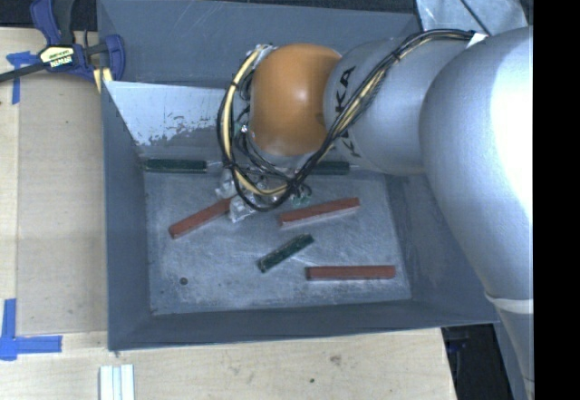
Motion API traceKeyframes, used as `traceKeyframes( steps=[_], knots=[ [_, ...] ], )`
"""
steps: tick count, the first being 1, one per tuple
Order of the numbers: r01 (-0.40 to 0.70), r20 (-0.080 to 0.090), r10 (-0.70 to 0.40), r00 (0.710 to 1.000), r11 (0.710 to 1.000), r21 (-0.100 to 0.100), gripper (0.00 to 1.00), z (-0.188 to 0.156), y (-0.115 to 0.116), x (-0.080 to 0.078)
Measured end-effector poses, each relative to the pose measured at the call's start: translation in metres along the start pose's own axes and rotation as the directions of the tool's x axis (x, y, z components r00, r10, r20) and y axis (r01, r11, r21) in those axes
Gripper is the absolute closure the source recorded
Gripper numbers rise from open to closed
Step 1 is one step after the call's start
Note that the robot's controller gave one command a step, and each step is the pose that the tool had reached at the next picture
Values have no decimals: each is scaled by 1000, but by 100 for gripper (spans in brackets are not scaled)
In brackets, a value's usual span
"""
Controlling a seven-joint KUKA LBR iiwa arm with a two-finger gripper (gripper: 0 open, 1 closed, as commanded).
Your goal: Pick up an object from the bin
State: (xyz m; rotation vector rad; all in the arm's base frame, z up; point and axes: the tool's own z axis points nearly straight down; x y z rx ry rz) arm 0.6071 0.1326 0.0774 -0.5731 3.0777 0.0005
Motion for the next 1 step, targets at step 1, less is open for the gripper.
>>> traceKeyframes(
  steps=[1],
  knots=[
    [-15, -5, 15, 1000, 1000, -1, 100, -147, 6, 4]
  ],
)
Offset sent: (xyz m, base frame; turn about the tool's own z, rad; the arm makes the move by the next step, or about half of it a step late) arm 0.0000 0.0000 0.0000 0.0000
